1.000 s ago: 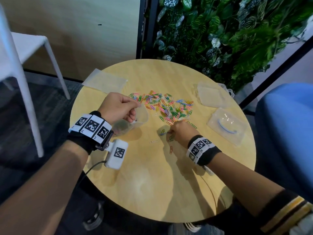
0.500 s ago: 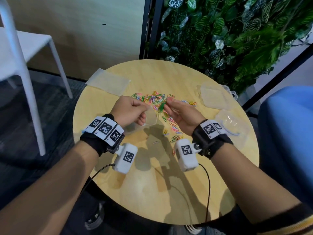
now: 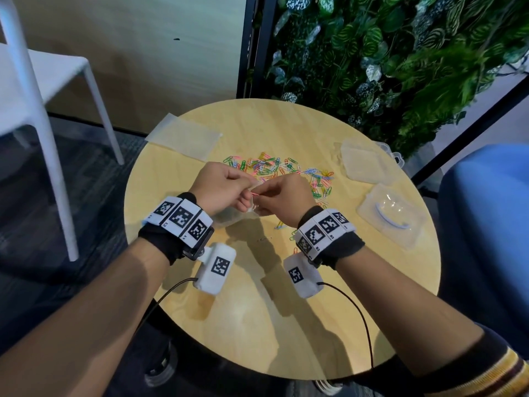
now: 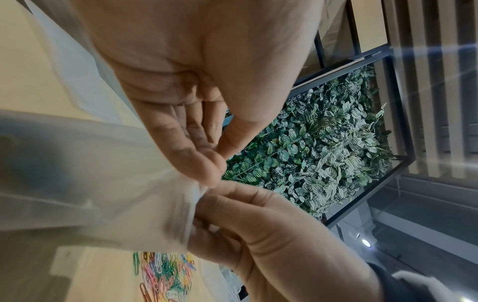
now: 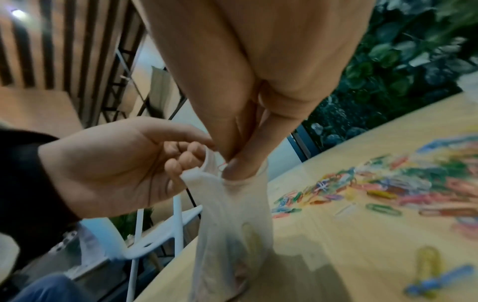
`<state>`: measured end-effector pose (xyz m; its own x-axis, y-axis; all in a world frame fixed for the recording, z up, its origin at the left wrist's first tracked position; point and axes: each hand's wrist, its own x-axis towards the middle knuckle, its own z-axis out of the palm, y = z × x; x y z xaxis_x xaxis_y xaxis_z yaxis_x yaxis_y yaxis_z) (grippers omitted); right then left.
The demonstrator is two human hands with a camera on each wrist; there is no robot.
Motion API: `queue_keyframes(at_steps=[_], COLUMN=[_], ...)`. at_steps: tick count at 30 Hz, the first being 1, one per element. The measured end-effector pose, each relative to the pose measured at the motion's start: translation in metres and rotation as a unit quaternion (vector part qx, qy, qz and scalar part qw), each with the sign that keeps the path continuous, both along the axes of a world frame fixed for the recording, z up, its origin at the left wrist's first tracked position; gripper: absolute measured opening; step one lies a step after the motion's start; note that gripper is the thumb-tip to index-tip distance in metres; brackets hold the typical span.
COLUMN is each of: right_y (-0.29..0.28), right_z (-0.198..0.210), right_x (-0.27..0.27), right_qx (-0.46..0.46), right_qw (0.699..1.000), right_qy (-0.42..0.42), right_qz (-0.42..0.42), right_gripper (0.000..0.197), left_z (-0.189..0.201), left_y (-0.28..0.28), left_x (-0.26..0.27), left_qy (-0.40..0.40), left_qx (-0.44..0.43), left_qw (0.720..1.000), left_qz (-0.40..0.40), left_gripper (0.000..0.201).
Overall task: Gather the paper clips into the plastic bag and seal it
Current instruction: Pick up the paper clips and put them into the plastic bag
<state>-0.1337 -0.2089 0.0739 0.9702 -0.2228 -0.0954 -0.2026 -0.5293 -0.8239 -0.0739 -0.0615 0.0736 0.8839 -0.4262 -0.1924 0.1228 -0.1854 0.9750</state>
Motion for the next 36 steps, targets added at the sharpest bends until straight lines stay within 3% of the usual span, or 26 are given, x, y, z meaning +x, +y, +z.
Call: queue_keyframes(at_steps=[2, 5, 6, 8, 10, 11, 12, 14, 16, 18, 20, 23, 26, 29, 33, 36], right_y=[0.002, 0.005, 0.004, 0.001, -0.010, -0.018, -0.026, -0.032, -0.029, -0.025, -0.029, -0.048, -0.072, -0.085, -0.075, -0.064], right_z=[0.004, 0.007, 0.006, 0.008, 0.011, 0.009, 0.005, -0.015, -0.048, -0.077, -0.089, -0.090, -0.089, -0.088, -0.080, -0.081], right_x=[0.000, 0.006, 0.007, 0.008, 0.003, 0.000, -0.006, -0.022, -0.046, -0.066, -0.073, -0.063, -0.047, -0.044, -0.055, -0.070], right_qx=[-0.083, -0.256, -0.272, -0.218, -0.095, -0.070, -0.103, -0.275, -0.404, -0.462, -0.479, -0.525, -0.532, -0.463, -0.408, -0.412], right_qw=[0.994, 0.953, 0.946, 0.963, 0.991, 0.994, 0.991, 0.954, 0.876, 0.809, 0.794, 0.782, 0.792, 0.834, 0.869, 0.870], right_qy=[-0.019, -0.002, 0.006, 0.003, -0.043, -0.070, -0.087, -0.086, -0.101, -0.049, 0.034, 0.075, 0.160, 0.214, 0.187, 0.169], right_qz=[0.062, 0.161, 0.174, 0.160, 0.079, 0.035, 0.013, 0.077, 0.243, 0.360, 0.373, 0.326, 0.255, 0.211, 0.206, 0.213], right_gripper=[0.011, 0.018, 0.021, 0.028, 0.031, 0.032, 0.033, 0.030, 0.029, 0.043, 0.060, 0.069, 0.073, 0.075, 0.076, 0.067], left_z=[-0.001, -0.001, -0.001, -0.001, 0.000, 0.000, 0.001, 0.002, 0.004, 0.005, 0.005, 0.003, 0.003, 0.002, 0.003, 0.002], left_y=[0.000, 0.000, 0.000, 0.001, 0.004, 0.006, 0.008, 0.011, 0.011, 0.011, 0.011, 0.011, 0.013, 0.014, 0.011, 0.010], left_x=[0.000, -0.002, -0.002, 0.000, 0.002, 0.004, 0.005, 0.008, 0.008, 0.006, 0.005, 0.004, 0.005, 0.006, 0.006, 0.005], left_qy=[0.001, 0.002, 0.001, -0.002, -0.004, -0.006, -0.010, -0.015, -0.012, -0.009, -0.012, -0.008, -0.003, -0.007, -0.012, -0.014], left_qx=[0.000, -0.002, -0.002, -0.001, -0.004, -0.007, -0.008, -0.007, -0.011, -0.012, -0.011, -0.013, -0.008, -0.003, 0.002, 0.003], left_qw=[1.000, 1.000, 1.000, 1.000, 1.000, 1.000, 0.999, 0.999, 0.999, 0.999, 1.000, 1.000, 1.000, 1.000, 1.000, 1.000], left_qz=[-0.004, -0.005, -0.004, 0.004, 0.017, 0.024, 0.030, 0.031, 0.030, 0.028, 0.024, 0.019, 0.015, 0.014, 0.014, 0.013], left_gripper=[0.011, 0.011, 0.011, 0.012, 0.012, 0.012, 0.012, 0.012, 0.012, 0.012, 0.012, 0.013, 0.013, 0.013, 0.012, 0.013])
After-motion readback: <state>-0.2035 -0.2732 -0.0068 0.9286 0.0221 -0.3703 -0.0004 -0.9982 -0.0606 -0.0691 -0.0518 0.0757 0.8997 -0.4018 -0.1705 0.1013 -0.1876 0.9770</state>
